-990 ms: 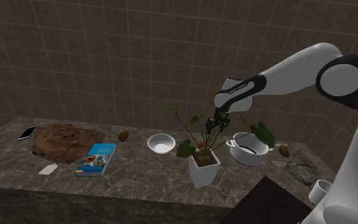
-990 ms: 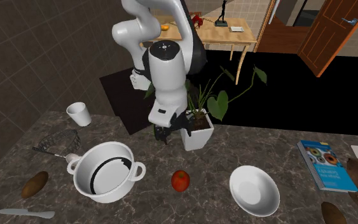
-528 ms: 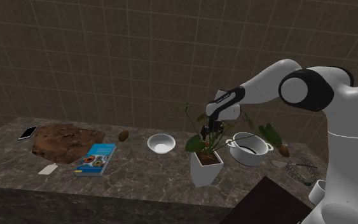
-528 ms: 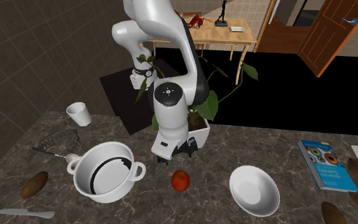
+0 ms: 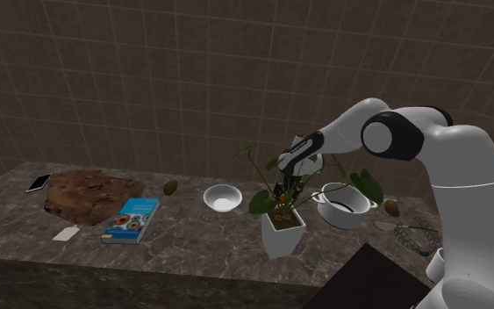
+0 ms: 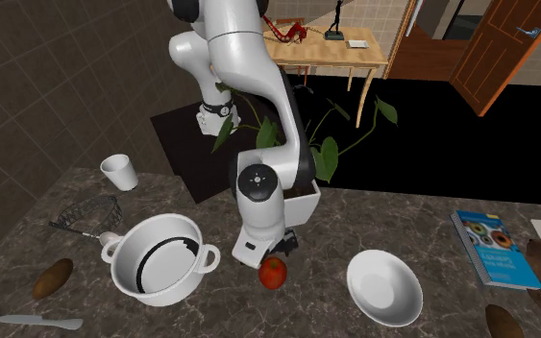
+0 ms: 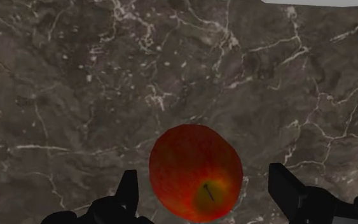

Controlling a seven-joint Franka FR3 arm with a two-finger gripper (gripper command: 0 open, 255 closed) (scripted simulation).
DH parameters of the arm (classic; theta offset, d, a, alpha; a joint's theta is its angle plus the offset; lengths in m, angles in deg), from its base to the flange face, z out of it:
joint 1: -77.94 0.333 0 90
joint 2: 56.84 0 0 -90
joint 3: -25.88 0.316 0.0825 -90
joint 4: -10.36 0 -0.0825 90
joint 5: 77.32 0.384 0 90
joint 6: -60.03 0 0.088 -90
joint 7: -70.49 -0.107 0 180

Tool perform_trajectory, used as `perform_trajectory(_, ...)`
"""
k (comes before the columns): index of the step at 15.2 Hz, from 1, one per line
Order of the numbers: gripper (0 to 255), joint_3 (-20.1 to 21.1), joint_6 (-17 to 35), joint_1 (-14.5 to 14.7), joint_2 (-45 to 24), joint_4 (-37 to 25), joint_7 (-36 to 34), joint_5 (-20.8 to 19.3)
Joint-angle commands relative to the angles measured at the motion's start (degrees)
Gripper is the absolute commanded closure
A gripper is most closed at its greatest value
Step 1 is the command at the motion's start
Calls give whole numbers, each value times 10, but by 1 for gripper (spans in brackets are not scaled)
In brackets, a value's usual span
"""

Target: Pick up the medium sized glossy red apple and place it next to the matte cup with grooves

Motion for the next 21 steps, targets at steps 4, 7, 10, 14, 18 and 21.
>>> perform_trajectory(4, 0, 6, 21, -3, -30, -10, 4, 6)
perform_trajectory(7, 0, 6, 21, -3, -30, -10, 4, 6)
perform_trajectory(10, 0, 6, 21, -3, -30, -10, 4, 6)
perform_trajectory(14, 255, 6, 21, -3, -30, -10, 3, 6)
perform_trajectory(18, 255, 6, 21, -3, -32, -11, 3, 6)
perform_trajectory(21, 255, 6, 21, -3, -30, -10, 4, 6)
